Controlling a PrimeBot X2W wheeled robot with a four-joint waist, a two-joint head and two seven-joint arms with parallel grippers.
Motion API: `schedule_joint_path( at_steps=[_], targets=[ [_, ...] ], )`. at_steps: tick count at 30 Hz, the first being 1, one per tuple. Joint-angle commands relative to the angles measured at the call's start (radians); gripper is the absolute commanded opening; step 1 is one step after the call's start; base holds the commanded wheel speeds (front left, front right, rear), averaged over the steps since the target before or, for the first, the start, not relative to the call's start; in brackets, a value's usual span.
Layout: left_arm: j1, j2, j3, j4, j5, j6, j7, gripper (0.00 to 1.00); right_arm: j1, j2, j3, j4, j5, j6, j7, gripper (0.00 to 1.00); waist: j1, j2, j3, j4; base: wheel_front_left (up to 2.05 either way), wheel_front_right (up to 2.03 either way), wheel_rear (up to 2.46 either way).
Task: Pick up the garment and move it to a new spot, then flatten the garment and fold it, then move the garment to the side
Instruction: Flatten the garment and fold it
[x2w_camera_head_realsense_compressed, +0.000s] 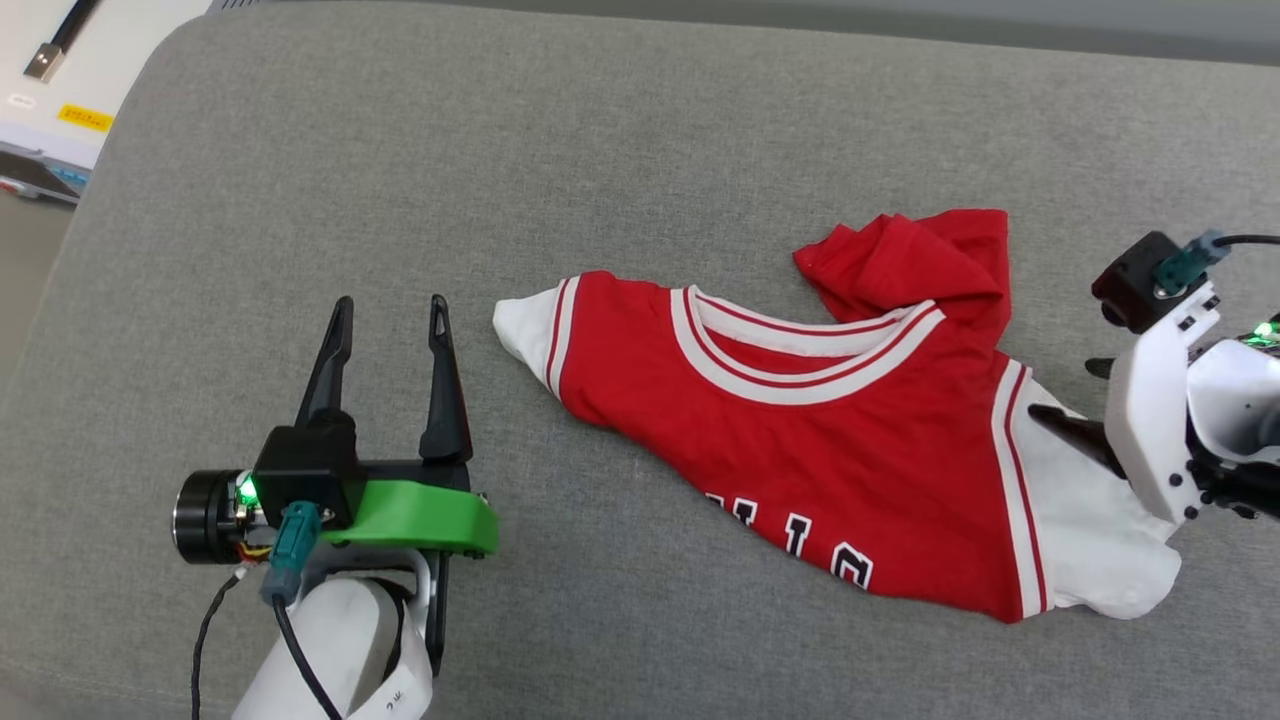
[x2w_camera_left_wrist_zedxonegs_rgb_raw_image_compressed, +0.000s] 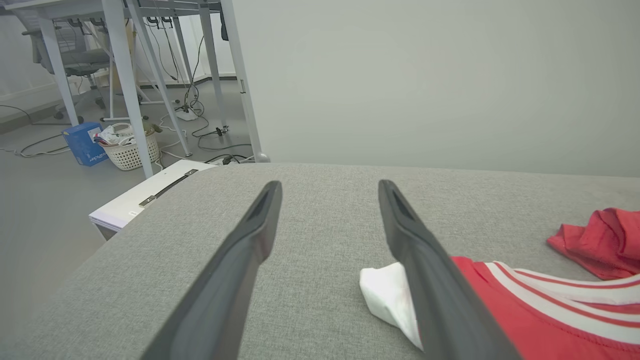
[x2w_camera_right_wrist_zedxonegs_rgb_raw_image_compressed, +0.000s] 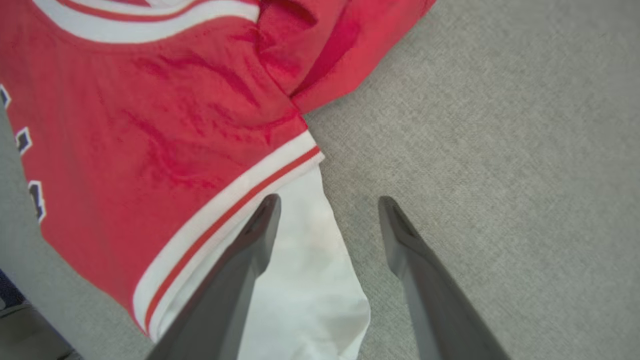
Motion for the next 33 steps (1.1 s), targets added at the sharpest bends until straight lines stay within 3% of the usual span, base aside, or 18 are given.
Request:
schedule_joint_path(
  at_steps=[1,9,10,12,18,23,28,33],
  targets=[
    [0.007,-0.017,0.018,0.001,0.02,-0.015,-0.006,1.0,-0.024,0.014,0.026,0.026,-0.01,-0.001,-0.018,1.0,0.0,0.0,0.036,0.024,0.0,0.0,0.0],
    [0.008,-0.088,0.101,0.02,0.096,-0.094,-0.006,1.0,-0.044,0.062,0.223,0.157,0.005,-0.001,-0.098,1.0,0.0,0.0,0.047,0.026,0.0,0.0,0.0],
    [0.011,-0.094,0.113,0.023,0.104,-0.102,-0.006,1.0,-0.056,0.064,0.237,0.158,0.007,-0.001,-0.127,0.49,0.0,0.0,0.042,0.022,0.0,0.0,0.0],
    [0.017,-0.102,0.13,0.028,0.118,-0.118,-0.006,1.0,-0.082,0.061,0.25,0.16,0.009,-0.001,-0.187,0.0,0.0,0.0,0.033,0.013,0.0,0.0,0.0],
    [0.03,-0.121,0.174,0.038,0.152,-0.156,-0.006,1.0,-0.178,0.026,0.191,0.149,0.053,-0.001,-0.365,0.0,0.0,0.0,0.001,-0.009,0.0,0.0,0.0],
    [0.035,-0.135,0.196,0.038,0.173,-0.179,-0.006,1.0,-0.227,-0.037,0.134,0.168,0.081,-0.001,-0.423,0.0,0.0,0.0,-0.005,-0.018,0.0,0.0,0.0],
    [0.032,-0.15,0.208,0.037,0.19,-0.201,-0.006,1.0,-0.229,-0.074,0.077,0.275,0.125,-0.001,-0.442,0.0,0.0,0.0,0.016,-0.017,0.0,0.0,0.0],
    [0.019,-0.164,0.213,0.043,0.201,-0.216,-0.006,1.0,-0.199,-0.064,0.064,0.434,0.131,-0.001,-0.43,0.0,0.0,0.0,0.048,-0.008,0.0,0.0,0.0]
  ],
)
